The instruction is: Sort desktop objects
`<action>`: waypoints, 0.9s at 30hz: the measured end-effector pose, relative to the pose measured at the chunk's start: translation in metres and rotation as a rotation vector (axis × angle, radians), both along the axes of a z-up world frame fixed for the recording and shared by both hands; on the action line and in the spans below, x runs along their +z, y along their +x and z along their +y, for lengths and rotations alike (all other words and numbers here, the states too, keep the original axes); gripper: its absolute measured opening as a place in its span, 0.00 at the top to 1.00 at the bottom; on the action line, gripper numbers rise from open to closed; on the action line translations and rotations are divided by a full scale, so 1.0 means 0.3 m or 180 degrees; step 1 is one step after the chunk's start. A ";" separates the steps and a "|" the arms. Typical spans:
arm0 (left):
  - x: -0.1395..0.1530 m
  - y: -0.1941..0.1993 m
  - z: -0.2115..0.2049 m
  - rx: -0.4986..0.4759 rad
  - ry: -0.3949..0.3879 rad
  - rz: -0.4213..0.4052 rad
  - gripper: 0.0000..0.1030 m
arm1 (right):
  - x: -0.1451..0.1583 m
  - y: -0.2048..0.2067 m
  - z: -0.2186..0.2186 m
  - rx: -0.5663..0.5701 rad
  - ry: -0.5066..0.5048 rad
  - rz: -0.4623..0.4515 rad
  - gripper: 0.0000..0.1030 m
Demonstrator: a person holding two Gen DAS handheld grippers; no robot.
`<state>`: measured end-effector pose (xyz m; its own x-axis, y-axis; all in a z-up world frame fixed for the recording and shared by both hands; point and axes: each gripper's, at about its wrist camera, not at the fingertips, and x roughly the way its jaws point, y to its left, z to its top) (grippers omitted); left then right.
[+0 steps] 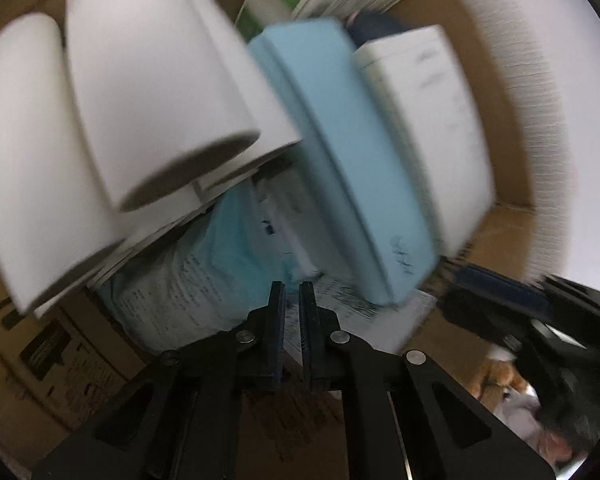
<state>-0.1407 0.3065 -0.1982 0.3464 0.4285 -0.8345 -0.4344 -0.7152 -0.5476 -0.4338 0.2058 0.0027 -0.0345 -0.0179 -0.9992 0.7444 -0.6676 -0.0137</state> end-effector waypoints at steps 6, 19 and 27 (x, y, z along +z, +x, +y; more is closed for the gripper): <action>-0.093 0.004 0.032 0.0098 -0.0249 -0.0243 0.93 | -0.013 0.021 0.010 0.0175 -0.0028 0.0191 0.88; -0.116 0.012 -0.007 0.0012 -0.0399 -0.0202 0.93 | -0.009 -0.002 -0.028 0.0440 -0.0010 0.0412 0.88; -0.133 0.068 -0.028 -0.0273 -0.0528 -0.0192 0.94 | -0.014 -0.014 -0.036 0.0514 0.0116 0.0479 0.88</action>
